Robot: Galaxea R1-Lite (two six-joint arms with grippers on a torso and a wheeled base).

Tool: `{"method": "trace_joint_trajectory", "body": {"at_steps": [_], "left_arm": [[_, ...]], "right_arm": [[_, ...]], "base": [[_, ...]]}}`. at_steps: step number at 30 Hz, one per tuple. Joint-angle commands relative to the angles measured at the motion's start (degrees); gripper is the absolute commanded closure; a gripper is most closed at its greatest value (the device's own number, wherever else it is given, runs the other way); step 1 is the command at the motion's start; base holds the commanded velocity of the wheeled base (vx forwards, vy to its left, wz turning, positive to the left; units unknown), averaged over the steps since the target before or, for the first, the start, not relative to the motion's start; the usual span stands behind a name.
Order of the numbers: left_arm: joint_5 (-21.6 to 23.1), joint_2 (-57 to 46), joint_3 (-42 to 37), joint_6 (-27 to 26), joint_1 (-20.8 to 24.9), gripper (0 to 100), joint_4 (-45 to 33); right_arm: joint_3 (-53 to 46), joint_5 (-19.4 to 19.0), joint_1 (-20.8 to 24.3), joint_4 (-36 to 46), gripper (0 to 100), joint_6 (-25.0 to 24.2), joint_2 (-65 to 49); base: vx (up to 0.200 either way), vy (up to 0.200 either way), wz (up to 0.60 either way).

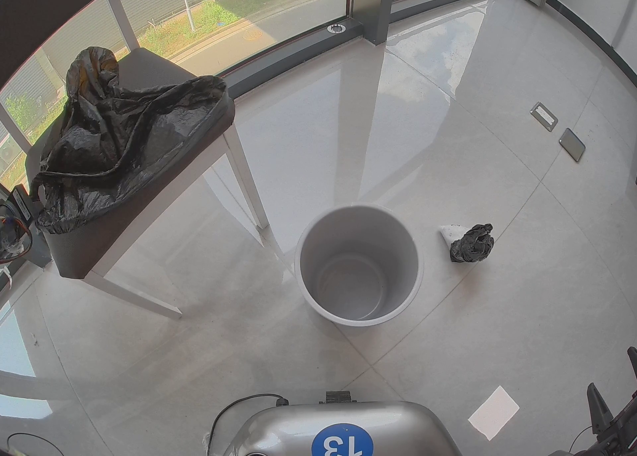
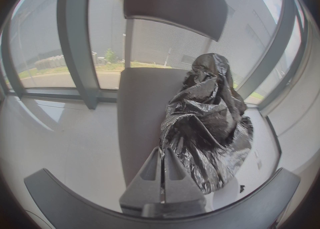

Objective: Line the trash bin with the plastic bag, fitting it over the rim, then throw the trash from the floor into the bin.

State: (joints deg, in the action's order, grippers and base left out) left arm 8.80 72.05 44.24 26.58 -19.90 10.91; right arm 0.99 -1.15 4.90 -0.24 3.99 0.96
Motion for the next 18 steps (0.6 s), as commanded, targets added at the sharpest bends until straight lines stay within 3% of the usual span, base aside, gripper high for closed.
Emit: {"method": "trace_joint_trajectory", "body": {"at_steps": [1,2,3,4,5,10,18], "left_arm": [[6.49,-8.5,3.22,-0.03,7.06,100,-6.69],[6.67,-8.59,3.57,-0.03,7.5,100,-7.22],[7.63,-9.82,8.67,0.06,12.69,100,-14.34],[7.63,-9.82,8.67,0.06,12.69,100,-14.34],[7.63,-9.82,15.44,0.32,20.07,100,-22.07],[7.63,-6.3,26.6,0.32,32.55,100,-29.46],[6.67,7.06,52.0,0.23,45.82,100,-40.71]], "right_arm": [[-0.99,-0.7,0.02,-0.02,0,0.58,-0.96],[-0.99,-0.79,0.02,-0.02,0,0.58,-0.96],[-0.99,-1.4,0.02,-0.02,0,0.67,-0.96],[-0.99,-1.4,0.02,-0.02,0,0.67,-0.96],[-0.99,-1.49,0.02,-0.02,0,0.58,-0.96],[-0.99,-1.49,0.02,-0.02,0,0.94,-0.96],[-0.9,-1.84,0.2,0.07,0,1.2,-0.96]], "base": [[0.0,0.0,0.0],[0.0,0.0,0.0],[0.0,0.0,0.0],[0.0,0.0,0.0],[0.0,0.0,0.0],[0.0,0.0,0.0],[0.0,0.0,0.0]]}}
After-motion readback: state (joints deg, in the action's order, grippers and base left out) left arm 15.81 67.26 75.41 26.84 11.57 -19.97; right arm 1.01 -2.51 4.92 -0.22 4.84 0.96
